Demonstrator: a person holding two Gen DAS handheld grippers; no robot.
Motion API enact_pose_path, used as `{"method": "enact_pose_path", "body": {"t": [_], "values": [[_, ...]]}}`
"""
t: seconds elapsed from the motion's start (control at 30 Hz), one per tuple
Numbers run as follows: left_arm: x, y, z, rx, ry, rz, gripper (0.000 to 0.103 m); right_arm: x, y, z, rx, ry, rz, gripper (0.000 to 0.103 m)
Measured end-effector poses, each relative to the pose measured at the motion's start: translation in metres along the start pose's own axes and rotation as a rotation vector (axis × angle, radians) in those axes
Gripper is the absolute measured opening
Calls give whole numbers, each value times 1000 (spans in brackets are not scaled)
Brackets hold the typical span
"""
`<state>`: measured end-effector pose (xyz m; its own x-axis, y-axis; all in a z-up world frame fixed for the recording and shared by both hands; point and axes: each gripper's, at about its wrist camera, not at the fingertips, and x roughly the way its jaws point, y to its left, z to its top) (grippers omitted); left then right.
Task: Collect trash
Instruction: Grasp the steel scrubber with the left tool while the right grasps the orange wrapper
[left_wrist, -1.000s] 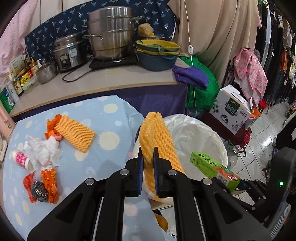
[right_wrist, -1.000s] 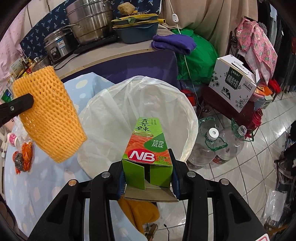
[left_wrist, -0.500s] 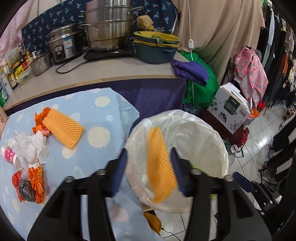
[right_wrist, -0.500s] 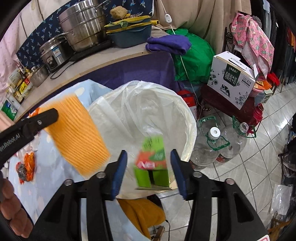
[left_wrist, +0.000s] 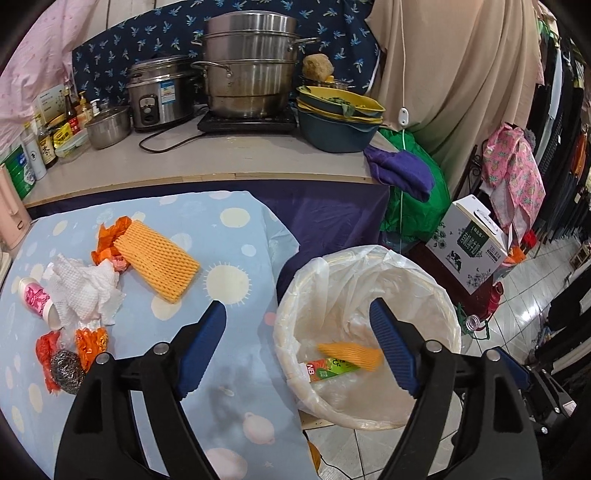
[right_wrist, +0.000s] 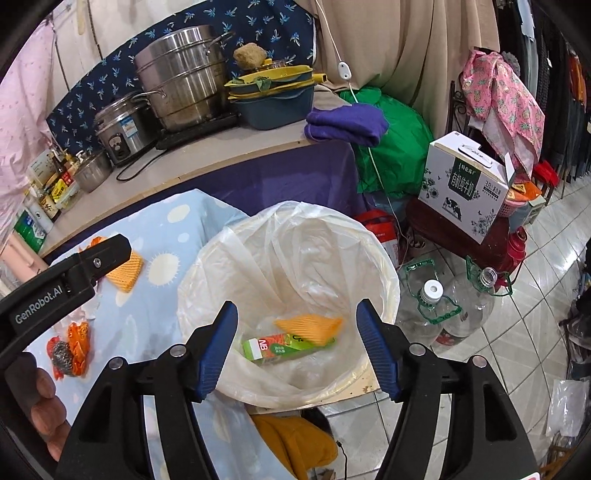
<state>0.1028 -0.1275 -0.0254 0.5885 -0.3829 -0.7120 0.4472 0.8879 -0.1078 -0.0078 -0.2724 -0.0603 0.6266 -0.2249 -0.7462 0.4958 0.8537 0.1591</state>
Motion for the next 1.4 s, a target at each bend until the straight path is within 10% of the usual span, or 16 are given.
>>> {"method": "enact_pose_path", "body": {"t": [0.47,1.4], "values": [[-28,57,-13,-87,-18,63,76,-17,56,-5,-91,-15,59,72],[-80,291,-124,-404,80,396,86,42,277,-81,-397,144,314,72]]}}
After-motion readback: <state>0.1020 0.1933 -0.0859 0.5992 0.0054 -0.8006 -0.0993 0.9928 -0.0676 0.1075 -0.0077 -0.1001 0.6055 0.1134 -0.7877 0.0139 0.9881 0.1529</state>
